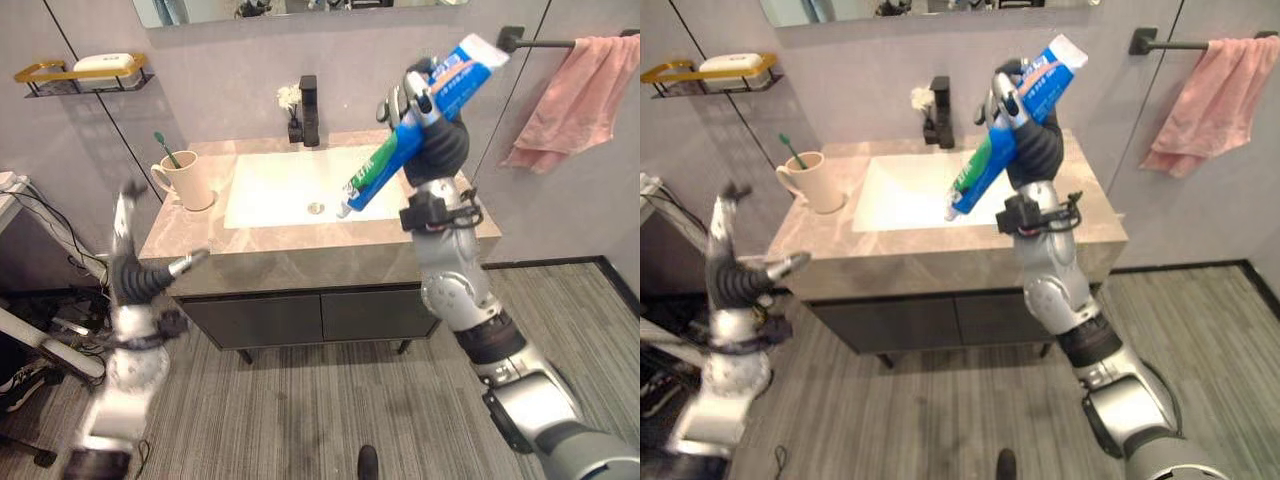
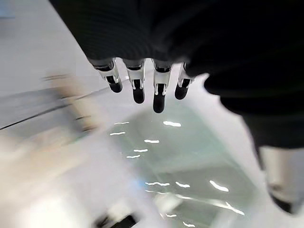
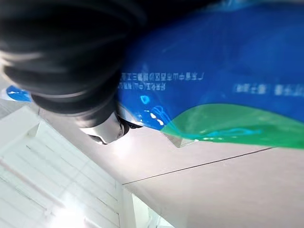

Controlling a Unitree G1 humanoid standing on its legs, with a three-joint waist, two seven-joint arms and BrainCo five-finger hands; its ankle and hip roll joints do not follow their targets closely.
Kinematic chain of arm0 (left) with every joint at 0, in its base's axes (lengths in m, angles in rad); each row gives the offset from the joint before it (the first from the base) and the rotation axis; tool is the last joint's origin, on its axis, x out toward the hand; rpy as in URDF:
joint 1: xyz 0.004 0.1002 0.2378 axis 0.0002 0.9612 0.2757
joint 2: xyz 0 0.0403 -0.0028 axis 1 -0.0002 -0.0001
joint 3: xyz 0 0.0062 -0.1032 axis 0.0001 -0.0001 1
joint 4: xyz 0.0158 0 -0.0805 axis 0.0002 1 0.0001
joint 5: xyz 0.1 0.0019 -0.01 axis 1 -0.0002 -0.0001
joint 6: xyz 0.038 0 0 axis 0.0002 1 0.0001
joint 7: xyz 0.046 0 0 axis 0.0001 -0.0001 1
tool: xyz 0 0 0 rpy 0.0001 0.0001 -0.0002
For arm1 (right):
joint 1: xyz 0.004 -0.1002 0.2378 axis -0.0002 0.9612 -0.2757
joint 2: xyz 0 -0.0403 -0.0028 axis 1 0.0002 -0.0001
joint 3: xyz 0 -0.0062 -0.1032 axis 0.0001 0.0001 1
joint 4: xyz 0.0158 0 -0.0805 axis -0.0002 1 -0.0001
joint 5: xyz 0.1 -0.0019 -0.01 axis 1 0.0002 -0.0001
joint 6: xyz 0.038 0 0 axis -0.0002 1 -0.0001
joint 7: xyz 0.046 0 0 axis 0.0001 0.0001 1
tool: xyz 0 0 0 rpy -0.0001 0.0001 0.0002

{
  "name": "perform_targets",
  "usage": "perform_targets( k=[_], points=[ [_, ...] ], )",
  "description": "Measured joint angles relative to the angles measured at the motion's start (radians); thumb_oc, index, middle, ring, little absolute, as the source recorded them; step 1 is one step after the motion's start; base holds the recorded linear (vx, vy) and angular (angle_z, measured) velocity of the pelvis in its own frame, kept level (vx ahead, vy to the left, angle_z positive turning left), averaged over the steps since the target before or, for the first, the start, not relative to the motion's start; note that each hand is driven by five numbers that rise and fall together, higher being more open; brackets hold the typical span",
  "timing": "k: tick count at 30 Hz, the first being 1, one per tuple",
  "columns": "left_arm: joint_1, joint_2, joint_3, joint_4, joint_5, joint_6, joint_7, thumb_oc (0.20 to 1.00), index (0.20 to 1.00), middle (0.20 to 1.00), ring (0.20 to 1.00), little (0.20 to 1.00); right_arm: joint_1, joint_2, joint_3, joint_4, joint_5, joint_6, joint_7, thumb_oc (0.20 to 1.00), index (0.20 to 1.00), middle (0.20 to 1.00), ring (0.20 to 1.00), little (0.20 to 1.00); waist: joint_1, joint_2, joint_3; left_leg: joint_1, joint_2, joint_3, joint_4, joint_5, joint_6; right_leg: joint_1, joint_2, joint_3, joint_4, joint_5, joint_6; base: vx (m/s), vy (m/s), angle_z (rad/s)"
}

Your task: Put brush and paste in cup on sink, flatten towel.

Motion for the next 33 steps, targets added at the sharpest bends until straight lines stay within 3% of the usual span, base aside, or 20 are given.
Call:
perform_targets(
  k=[3,8,11,12,13,14,15,16,17,18,19,21,22,24,27,29,31,32,33],
  points=[
    [0.03,0.011,-0.028,0.101,-0.064,0.018,-0.036,1.0,1.0,1.0,1.0,1.0,-0.025,-0.017,-0.004,0.0,0.0,0.0,0.0,0.2,0.2,0.2,0.2,0.2,0.021,-0.015,0.028,-0.001,0.018,-0.005,0.02,0.008,-0.013,0.005,0.017,-0.009,0.0,-0.004,-0.007,0.01,-0.103,0.11],
    [0.05,0.009,-0.085,0.142,-0.113,0.042,-0.106,1.0,1.0,1.0,1.0,1.0,-0.068,-0.025,-0.004,0.0,0.0,-0.001,0.0,0.2,0.2,0.2,0.2,0.2,0.046,-0.012,0.063,-0.027,0.036,-0.056,0.079,0.006,-0.014,0.035,0.033,-0.051,0.0,-0.018,-0.028,0.03,-0.14,0.26],
    [0.049,0.009,-0.102,0.18,-0.149,0.052,-0.133,1.0,1.0,1.0,1.0,1.0,-0.086,-0.019,-0.002,0.002,0.0,-0.002,-0.001,0.2,0.2,0.2,0.2,0.2,0.07,-0.046,0.092,-0.086,0.027,-0.063,0.208,0.01,-0.012,0.051,0.022,-0.055,0.0,-0.024,-0.039,-0.01,-0.157,0.22],
    [0.039,0.011,-0.108,0.219,-0.173,0.065,-0.148,1.0,1.0,1.0,1.0,1.0,-0.102,-0.012,-0.005,0.002,-0.001,-0.003,-0.005,0.2,0.2,0.2,0.2,0.2,0.074,-0.068,0.116,-0.156,0.021,-0.087,0.339,0.016,-0.023,0.058,0.007,-0.065,-0.007,-0.032,-0.051,0.0,-0.104,0.32],
    [0.038,0.011,-0.111,0.235,-0.18,0.069,-0.152,1.0,1.0,1.0,1.0,1.0,-0.11,-0.011,-0.003,0.001,-0.003,-0.004,-0.009,0.2,0.2,0.2,0.2,0.2,0.087,-0.066,0.124,-0.193,0.021,-0.088,0.385,0.041,-0.027,0.06,0.018,-0.069,0.003,-0.04,-0.052,0.0,-0.119,0.54],
    [0.02,0.013,-0.123,0.265,-0.201,0.074,-0.162,1.0,1.0,1.0,1.0,1.0,-0.13,-0.009,-0.009,0.001,-0.018,-0.007,-0.021,0.2,0.2,0.2,0.2,0.2,0.073,-0.078,0.139,-0.273,0.019,-0.082,0.49,0.065,-0.021,0.054,0.005,-0.085,-0.008,-0.06,-0.036,0.02,-0.009,0.47],
    [0.019,0.013,-0.127,0.275,-0.207,0.076,-0.167,1.0,1.0,1.0,1.0,1.0,-0.141,-0.004,-0.006,-0.001,-0.022,-0.007,-0.022,0.2,0.2,0.2,0.2,0.2,0.075,-0.087,0.152,-0.291,0.003,-0.079,0.501,0.09,-0.011,0.049,-0.009,-0.089,-0.008,-0.069,-0.028,0.11,0.021,0.49],
    [0.027,0.002,-0.138,0.28,-0.211,0.083,-0.176,1.0,1.0,1.0,1.0,1.0,-0.148,-0.002,0.0,-0.007,-0.032,-0.007,-0.021,0.2,0.2,0.2,0.2,0.2,0.086,-0.079,0.164,-0.296,-0.006,-0.075,0.452,0.107,0.0,0.044,-0.001,-0.097,0.021,-0.096,-0.022,0.2,0.079,0.17],
    [0.046,0.0,-0.151,0.251,-0.211,0.084,-0.185,1.0,1.0,1.0,1.0,1.0,-0.17,-0.005,-0.001,-0.005,-0.034,-0.013,-0.024,0.2,0.2,0.2,0.2,0.2,0.101,-0.022,0.161,-0.292,0.045,-0.038,0.422,0.062,-0.008,-0.055,0.021,-0.121,0.34,-0.201,-0.11,0.2,0.073,0.29],
    [0.054,0.031,-0.152,0.202,-0.21,0.08,-0.188,1.0,1.0,1.0,1.0,1.0,-0.174,-0.002,-0.013,-0.004,-0.035,-0.034,-0.032,0.2,0.2,0.2,0.2,0.2,0.094,-0.053,0.161,-0.295,0.024,-0.015,0.425,0.014,-0.008,-0.084,-0.025,-0.096,0.498,-0.382,-0.076,0.28,0.151,1.01],
    [0.02,0.049,-0.156,0.205,-0.209,0.076,-0.191,1.0,1.0,1.0,1.0,1.0,-0.171,-0.005,-0.049,0.004,-0.048,-0.057,-0.037,0.2,0.2,0.2,0.2,0.2,0.066,-0.053,0.191,-0.36,0.037,-0.013,0.493,-0.014,-0.031,-0.084,-0.024,-0.11,0.531,-0.438,-0.128,0.19,0.102,1.2],
    [0.014,0.058,-0.149,0.237,-0.209,0.085,-0.188,1.0,1.0,1.0,1.0,1.0,-0.166,0.04,-0.033,0.026,-0.063,-0.052,-0.049,0.2,0.2,0.2,0.2,0.2,0.102,-0.084,0.191,-0.388,0.023,0.003,0.344,-0.004,-0.026,-0.082,-0.036,-0.089,0.455,-0.403,-0.129,0.33,0.164,0.53],
    [0.013,0.049,-0.146,0.239,-0.209,0.085,-0.187,1.0,1.0,1.0,1.0,1.0,-0.167,0.039,-0.02,0.034,-0.071,-0.043,-0.051,0.2,0.2,0.2,0.2,0.2,0.113,-0.077,0.193,-0.388,0.031,0.019,0.257,0.02,-0.026,-0.053,-0.031,-0.085,0.393,-0.357,-0.094,0.33,0.167,0.08],
    [0.015,0.043,-0.142,0.239,-0.208,0.081,-0.185,1.0,1.0,1.0,1.0,1.0,-0.168,0.026,0.005,0.047,-0.078,-0.031,-0.062,0.2,0.2,0.2,0.2,0.2,0.119,-0.047,0.193,-0.362,0.057,0.033,0.095,0.077,-0.022,0.048,-0.013,-0.082,0.251,-0.302,-0.075,0.4,0.246,0.1],
    [0.027,0.043,-0.138,0.247,-0.208,0.082,-0.184,1.0,1.0,1.0,1.0,1.0,-0.171,0.024,0.007,0.048,-0.11,-0.03,-0.063,0.2,0.2,0.2,0.2,0.2,0.15,-0.033,0.185,-0.306,0.056,0.019,0.089,0.088,-0.009,0.152,0.002,-0.022,0.154,-0.276,-0.05,0.41,0.282,-0.57],
    [0.02,0.036,-0.142,0.272,-0.207,0.081,-0.186,1.0,1.0,1.0,1.0,1.0,-0.179,0.029,0.001,0.043,-0.109,-0.033,-0.063,0.2,0.2,0.2,0.2,0.2,0.159,-0.031,0.171,-0.309,-0.021,-0.065,0.132,0.091,0.016,0.193,-0.021,0.029,0.126,-0.292,-0.03,0.4,0.313,-0.77],
    [0.02,0.031,-0.143,0.287,-0.211,0.081,-0.189,1.0,1.0,1.0,1.0,1.0,-0.182,0.007,0.0,0.042,-0.109,-0.032,-0.063,0.2,0.2,0.2,0.2,0.2,0.161,-0.016,0.148,-0.319,-0.049,-0.04,0.115,0.126,0.075,0.213,-0.042,0.051,0.139,-0.317,0.005,0.28,0.28,-0.59],
    [0.024,0.032,-0.149,0.305,-0.211,0.083,-0.198,1.0,1.0,1.0,1.0,1.0,-0.177,-0.021,-0.009,0.039,-0.109,-0.034,-0.063,0.2,0.2,0.2,0.2,0.2,0.16,0.002,0.121,-0.327,-0.05,-0.001,0.139,0.171,0.117,0.229,-0.063,0.049,0.177,-0.372,0.034,0.22,0.234,-0.26],
    [0.02,0.046,-0.148,0.321,-0.211,0.086,-0.199,1.0,1.0,1.0,1.0,1.0,-0.164,-0.02,-0.018,0.037,-0.11,-0.033,-0.065,0.2,0.2,0.2,0.2,0.2,0.155,-0.047,0.108,-0.327,-0.096,0.029,0.162,0.148,0.136,0.215,-0.121,0.049,0.205,-0.394,0.043,0.29,0.318,-0.18]
  ],
)
